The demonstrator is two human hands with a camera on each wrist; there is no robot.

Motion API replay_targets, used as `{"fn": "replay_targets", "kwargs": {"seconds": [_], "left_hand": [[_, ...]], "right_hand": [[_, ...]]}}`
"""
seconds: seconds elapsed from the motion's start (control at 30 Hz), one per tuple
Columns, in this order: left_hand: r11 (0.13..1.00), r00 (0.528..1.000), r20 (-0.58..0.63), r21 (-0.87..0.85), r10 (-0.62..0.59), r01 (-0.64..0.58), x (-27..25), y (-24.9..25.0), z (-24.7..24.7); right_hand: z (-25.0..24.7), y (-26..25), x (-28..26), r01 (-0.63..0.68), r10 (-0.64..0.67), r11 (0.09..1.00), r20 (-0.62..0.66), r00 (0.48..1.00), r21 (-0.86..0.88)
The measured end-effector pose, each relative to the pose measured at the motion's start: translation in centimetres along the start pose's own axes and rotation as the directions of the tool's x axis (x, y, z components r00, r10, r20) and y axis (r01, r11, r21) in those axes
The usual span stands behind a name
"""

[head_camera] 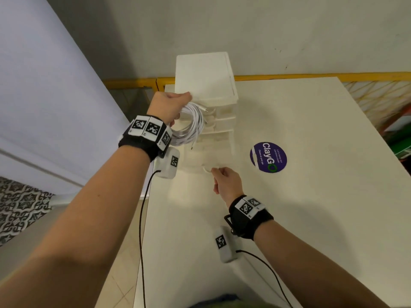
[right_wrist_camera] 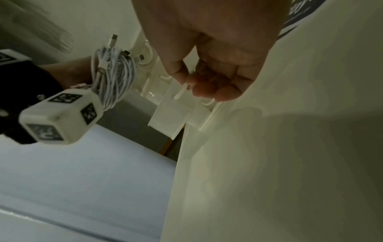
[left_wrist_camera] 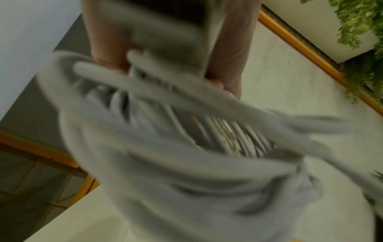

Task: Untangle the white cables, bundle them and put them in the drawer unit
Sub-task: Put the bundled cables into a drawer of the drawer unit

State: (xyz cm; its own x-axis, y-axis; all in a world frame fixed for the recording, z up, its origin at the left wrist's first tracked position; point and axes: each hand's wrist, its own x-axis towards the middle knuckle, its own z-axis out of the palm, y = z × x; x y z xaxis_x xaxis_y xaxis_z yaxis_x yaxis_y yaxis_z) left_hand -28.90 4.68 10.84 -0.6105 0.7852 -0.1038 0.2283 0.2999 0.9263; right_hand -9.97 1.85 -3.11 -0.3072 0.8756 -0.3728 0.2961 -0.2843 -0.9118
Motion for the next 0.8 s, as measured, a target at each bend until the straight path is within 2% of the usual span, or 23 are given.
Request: {"fn": "replay_targets", "kwargs": {"seconds": [0.23, 0.37, 0.4, 0.47, 0.53, 0.57, 0.63, 0.7, 0.8], "left_hand": [[0.998, 1.0, -0.02, 0.056, 0.008, -0.007, 0.0, 0.2, 0.0], [0.998, 0.997, -0.05, -0.01, 0.054, -0.055, -0.5, 0.0, 0.0], [0.996, 0.994, -0.073, -0.03, 0.079, -0.082, -0.8, -0.1, 0.0], [0.991, 0.99, -0.092, -0.076, 0.106, -0.113, -1.6, -0.7, 0.3], [0.99, 0.996, -0.022, -0.113, 0.083, -0.085, -2.5, -1.6, 1.0], [0.992, 0.998, 0.032, -0.119, 0.057, -0.052, -2.8, -2.2, 1.6], [0.999, 0.993, 0.115, -0.052, -0.007, 0.013, -3.1, -3.4, 3.1], [0.999, 0.985, 0.166, 0.02, -0.044, 0.042, -2.9, -4.4, 4.5], [0.989, 0.968, 0.214, 0.085, -0.134, 0.118, -2.2, -5.0, 5.9]], "right_hand": [[-0.4, 0.9, -1.5, 0.044, -0.043, 0.995, 0.014, 0.999, -0.09], [-2.5, -0.5, -2.3, 0.091, -0.061, 0.954, 0.113, 0.992, -0.287], [-3.4, -0.9, -2.3, 0.129, -0.103, 0.933, 0.094, 0.99, -0.336], [-5.1, -1.6, -2.0, 0.216, -0.249, 0.909, -0.049, 0.967, -0.355], [-6.4, -2.3, -1.0, 0.32, -0.384, 0.9, -0.194, 0.903, -0.296], [-6.8, -2.6, -0.2, 0.366, -0.432, 0.886, -0.222, 0.874, -0.284], [-7.2, -3.5, 1.1, 0.435, -0.499, 0.847, -0.175, 0.849, -0.306], [-7.2, -4.4, 2.4, 0.499, -0.543, 0.79, -0.029, 0.839, -0.356], [-6.7, -5.3, 4.3, 0.55, -0.537, 0.7, 0.171, 0.826, -0.456]]}}
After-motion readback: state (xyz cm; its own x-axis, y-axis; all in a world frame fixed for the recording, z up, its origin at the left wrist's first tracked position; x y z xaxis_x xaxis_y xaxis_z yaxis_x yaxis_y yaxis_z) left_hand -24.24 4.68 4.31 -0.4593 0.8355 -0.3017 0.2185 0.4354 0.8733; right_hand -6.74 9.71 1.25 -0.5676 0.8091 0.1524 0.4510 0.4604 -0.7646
